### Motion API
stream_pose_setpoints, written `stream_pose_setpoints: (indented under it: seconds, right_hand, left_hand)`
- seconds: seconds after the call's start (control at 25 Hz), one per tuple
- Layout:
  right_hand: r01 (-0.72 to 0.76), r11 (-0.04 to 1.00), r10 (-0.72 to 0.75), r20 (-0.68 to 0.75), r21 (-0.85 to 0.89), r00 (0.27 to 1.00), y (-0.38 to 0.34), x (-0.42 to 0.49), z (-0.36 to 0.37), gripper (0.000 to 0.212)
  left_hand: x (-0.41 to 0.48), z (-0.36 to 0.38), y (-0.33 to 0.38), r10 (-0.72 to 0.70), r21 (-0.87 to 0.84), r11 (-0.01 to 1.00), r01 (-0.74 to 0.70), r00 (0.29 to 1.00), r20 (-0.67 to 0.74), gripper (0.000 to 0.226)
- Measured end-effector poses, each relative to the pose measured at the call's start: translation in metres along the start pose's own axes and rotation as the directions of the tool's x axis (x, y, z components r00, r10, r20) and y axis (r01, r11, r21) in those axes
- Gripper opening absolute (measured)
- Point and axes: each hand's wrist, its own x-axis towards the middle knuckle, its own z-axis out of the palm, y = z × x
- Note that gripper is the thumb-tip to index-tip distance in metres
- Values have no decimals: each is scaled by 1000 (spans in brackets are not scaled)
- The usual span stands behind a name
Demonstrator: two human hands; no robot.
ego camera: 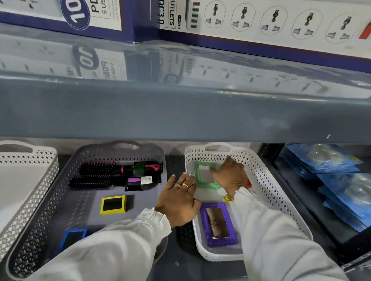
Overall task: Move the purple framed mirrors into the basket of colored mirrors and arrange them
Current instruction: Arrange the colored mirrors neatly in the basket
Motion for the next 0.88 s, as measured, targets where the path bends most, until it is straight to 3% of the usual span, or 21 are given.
stream_pose_setpoints:
  seconds: [0.2, 0.64, 0.88]
  right_hand:
    - [-223, 975, 221, 131, 0, 966, 36, -2, 7, 85]
    - [-195, 981, 194, 27, 24, 981, 47, 1, 21, 82]
    - [-168, 985, 170, -61, 46, 983, 51, 1, 26, 78]
  left_hand:
    - [0, 2, 1, 5, 4, 1000, -5, 1000, -9, 74]
    - [0, 1, 2, -12, -2, 1000, 12, 1000, -9, 74]
    - [1, 3, 3, -27, -25, 999, 26, 999, -38, 57]
